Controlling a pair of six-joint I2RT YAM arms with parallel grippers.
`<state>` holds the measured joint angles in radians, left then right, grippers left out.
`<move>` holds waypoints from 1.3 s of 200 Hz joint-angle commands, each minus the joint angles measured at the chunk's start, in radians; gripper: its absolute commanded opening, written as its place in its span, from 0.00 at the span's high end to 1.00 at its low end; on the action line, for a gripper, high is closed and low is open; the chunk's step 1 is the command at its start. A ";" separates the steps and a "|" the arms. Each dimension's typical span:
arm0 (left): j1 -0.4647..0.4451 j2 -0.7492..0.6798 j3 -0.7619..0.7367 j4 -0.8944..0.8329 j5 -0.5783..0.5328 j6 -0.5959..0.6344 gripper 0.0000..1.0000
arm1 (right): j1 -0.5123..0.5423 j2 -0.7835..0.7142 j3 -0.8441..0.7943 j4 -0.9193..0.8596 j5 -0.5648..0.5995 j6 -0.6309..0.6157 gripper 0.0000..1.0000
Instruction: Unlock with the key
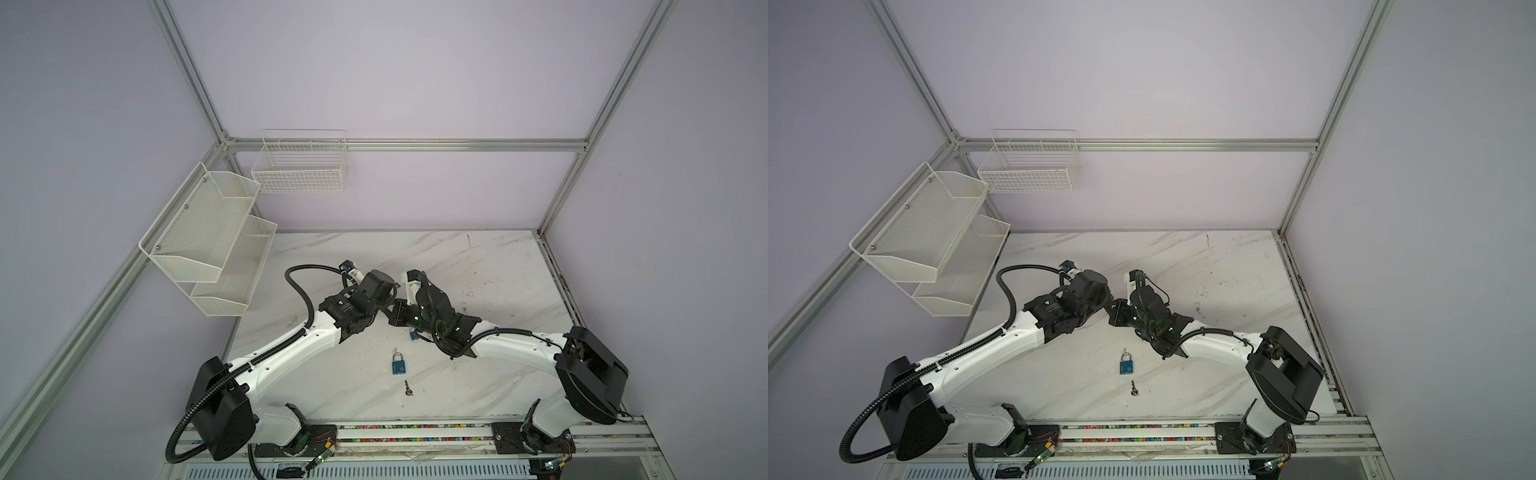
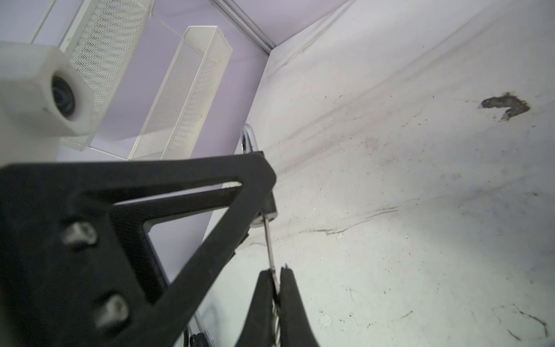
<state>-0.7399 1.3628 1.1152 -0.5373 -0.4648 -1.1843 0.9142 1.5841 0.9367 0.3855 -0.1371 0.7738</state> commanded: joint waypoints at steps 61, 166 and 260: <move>-0.030 -0.017 -0.022 -0.055 0.078 0.057 0.98 | -0.040 -0.090 0.067 0.052 -0.012 0.047 1.00; -0.030 -0.005 0.014 -0.101 -0.018 0.070 0.99 | -0.039 -0.112 0.074 -0.118 0.107 -0.013 1.00; -0.030 -0.013 0.027 -0.020 0.088 0.002 0.99 | -0.032 -0.024 0.071 0.012 -0.010 0.047 1.00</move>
<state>-0.7547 1.3628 1.1179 -0.5270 -0.4576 -1.1656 0.8917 1.5440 0.9749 0.2501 -0.1654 0.7986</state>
